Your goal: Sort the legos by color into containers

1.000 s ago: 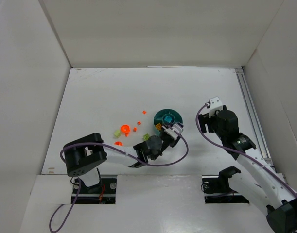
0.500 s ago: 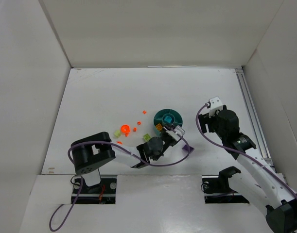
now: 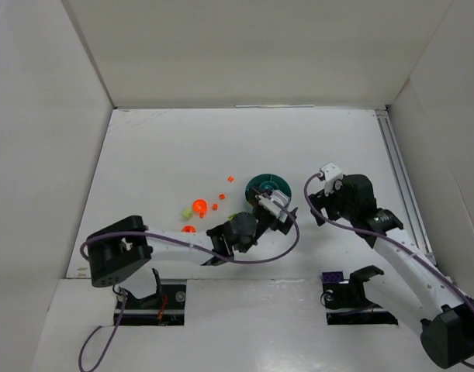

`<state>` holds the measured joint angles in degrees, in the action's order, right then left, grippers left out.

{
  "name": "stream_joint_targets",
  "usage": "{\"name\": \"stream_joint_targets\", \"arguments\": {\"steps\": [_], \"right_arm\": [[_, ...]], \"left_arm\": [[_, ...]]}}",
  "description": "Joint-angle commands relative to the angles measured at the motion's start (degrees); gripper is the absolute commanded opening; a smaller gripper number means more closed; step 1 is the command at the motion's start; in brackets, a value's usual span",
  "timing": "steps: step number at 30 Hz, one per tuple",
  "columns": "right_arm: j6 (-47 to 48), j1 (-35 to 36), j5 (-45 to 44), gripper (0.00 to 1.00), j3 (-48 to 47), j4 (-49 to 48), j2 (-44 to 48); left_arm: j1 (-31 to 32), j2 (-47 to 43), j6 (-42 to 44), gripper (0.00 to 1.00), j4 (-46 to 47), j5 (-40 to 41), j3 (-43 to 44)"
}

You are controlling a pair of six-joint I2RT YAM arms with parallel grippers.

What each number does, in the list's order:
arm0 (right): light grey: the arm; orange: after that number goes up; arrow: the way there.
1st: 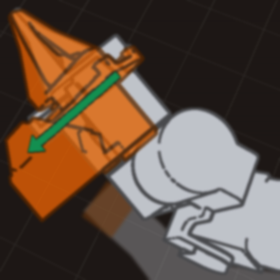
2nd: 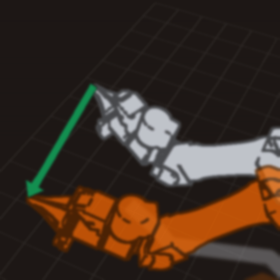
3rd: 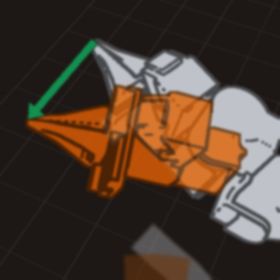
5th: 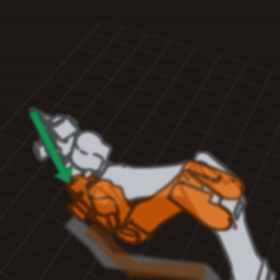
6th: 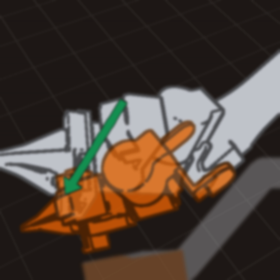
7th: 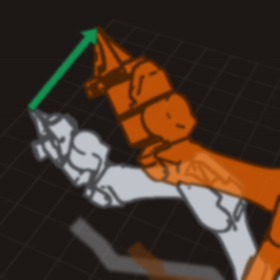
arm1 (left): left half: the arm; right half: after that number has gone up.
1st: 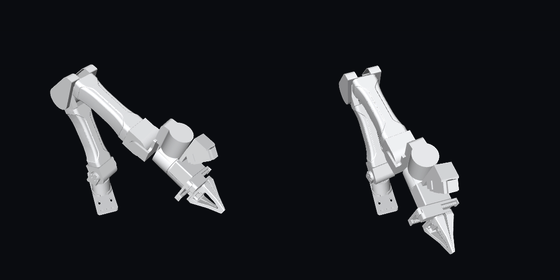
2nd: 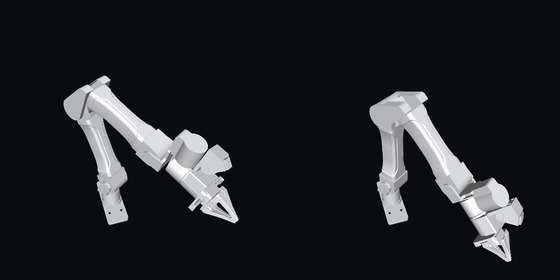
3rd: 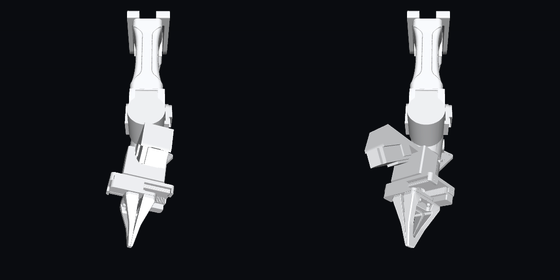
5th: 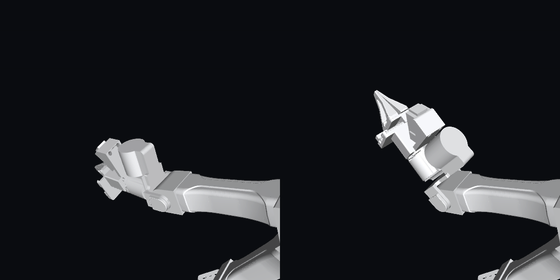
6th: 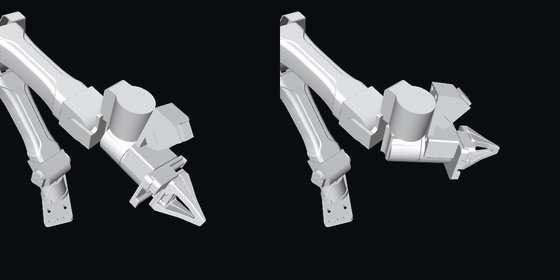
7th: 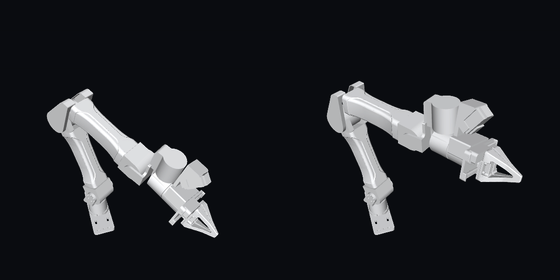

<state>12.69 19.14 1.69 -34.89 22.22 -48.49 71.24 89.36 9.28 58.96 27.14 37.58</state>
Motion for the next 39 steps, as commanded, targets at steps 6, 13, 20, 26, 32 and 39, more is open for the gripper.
{"name": "stream_joint_targets", "arguments": {"steps": [6, 13, 20, 26, 32, 39], "right_arm": [[-5.6, 1.2, 11.3, 0.88, -4.4, 22.1, -0.5], [-19.3, 8.5, -1.6, 0.90, -8.1, 40.5, -3.2], [-37.4, 19.8, -1.4, 0.93, -6.2, 44.7, -6.0], [-47.7, 25.2, -3.5, 0.99, -6.2, 47.6, -10.9], [-62.5, 29.5, -7.3, 0.99, -7.4, 50.2, -10.7], [-73.7, 31.5, -3.1, 0.98, 1.7, 36.7, -3.6]], "left_arm": [[-0.3, -20.4, -16.8, 1.00, -18.2, -6.5, 1.5], [-0.3, -30.5, -28.8, 1.00, -31.4, -1.0, -0.9], [-0.8, -33.4, -36.6, 1.00, -43.3, 2.6, -2.4], [-0.8, -37.8, -40.1, 1.00, -46.6, 3.7, -5.5], [-0.8, -43.1, -42.7, 1.00, -49.5, 4.2, -8.0], [-0.8, -48.4, -43.6, 1.00, -53.5, 1.6, -9.1]]}}
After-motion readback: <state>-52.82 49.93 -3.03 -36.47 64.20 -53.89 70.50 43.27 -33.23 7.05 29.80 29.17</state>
